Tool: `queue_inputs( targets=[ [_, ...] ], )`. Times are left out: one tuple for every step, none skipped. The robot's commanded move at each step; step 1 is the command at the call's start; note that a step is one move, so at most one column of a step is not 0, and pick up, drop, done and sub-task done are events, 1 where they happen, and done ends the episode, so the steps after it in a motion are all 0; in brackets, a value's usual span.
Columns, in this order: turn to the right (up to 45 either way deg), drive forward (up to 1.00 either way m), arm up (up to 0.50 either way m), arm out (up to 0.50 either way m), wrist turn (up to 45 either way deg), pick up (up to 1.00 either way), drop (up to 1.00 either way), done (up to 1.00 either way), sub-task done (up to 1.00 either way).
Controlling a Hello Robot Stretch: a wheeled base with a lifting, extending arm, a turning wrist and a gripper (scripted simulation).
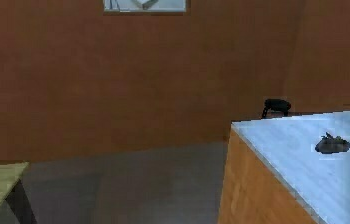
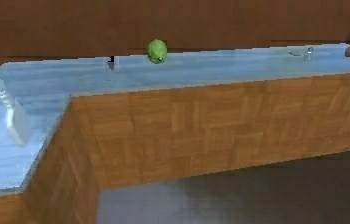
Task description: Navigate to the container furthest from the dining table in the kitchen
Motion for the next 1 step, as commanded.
queue_inputs(
  targets=[
    [0.0,1.0,0.0,0.0,0.0,0.0,0.0,0.0,0.0]
  ],
)
